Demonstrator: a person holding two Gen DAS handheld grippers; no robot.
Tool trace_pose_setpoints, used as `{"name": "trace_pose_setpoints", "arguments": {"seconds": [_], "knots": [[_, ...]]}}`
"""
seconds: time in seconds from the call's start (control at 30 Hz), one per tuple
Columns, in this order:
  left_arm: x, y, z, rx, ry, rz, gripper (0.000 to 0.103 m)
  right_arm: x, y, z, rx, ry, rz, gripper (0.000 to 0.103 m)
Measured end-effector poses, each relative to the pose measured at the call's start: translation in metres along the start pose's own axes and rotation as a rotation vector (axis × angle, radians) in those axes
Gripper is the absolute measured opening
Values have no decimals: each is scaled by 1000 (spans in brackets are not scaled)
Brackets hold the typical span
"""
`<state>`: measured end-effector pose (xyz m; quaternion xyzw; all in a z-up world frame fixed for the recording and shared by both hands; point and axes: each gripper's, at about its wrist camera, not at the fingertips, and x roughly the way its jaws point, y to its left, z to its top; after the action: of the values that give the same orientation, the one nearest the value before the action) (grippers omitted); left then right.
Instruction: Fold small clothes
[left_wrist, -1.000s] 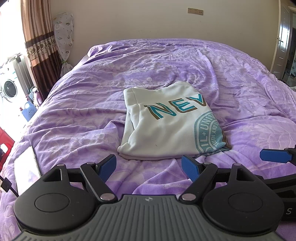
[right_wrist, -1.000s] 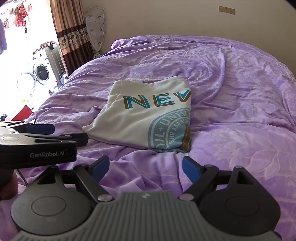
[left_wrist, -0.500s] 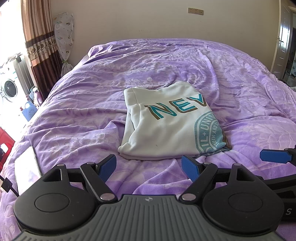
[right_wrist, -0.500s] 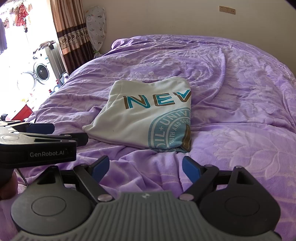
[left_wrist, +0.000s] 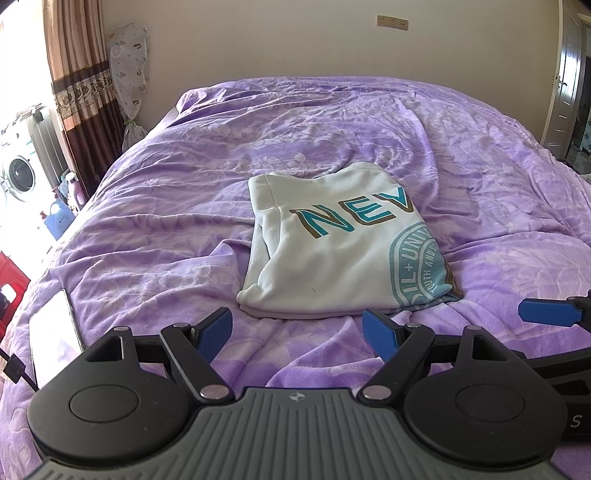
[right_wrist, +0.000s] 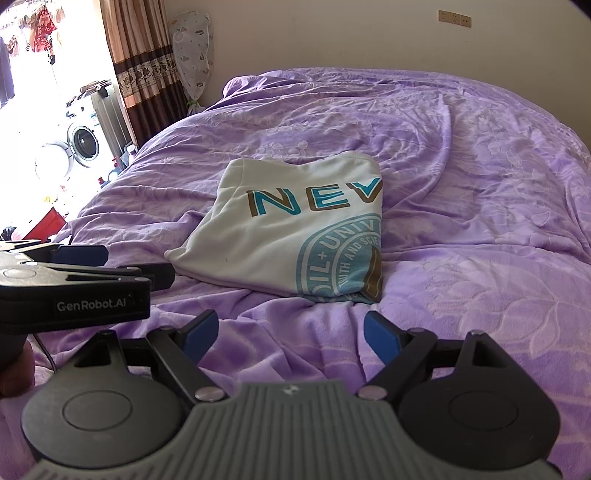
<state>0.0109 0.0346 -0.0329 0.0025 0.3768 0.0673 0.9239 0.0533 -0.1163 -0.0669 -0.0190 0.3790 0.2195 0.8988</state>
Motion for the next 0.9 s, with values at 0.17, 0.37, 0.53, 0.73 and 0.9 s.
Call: {"name": "trace_pose_setpoints", "arguments": {"seconds": [0.17,0.37,0.53,0.73,0.9], "knots": [[0,0,0,0,1,0,94,0,0,0,0,0,0,82],[0,0,0,1,0,0,94,0,1,-1,0,1,0,82],[0,0,0,0,1,0,94,0,0,0,0,1,0,82],[0,-1,-1,2,4,4,93,0,1,0,0,2,1,82],[-1,-1,-2,3,3,9,93,0,1,0,1,3,1,82]]}}
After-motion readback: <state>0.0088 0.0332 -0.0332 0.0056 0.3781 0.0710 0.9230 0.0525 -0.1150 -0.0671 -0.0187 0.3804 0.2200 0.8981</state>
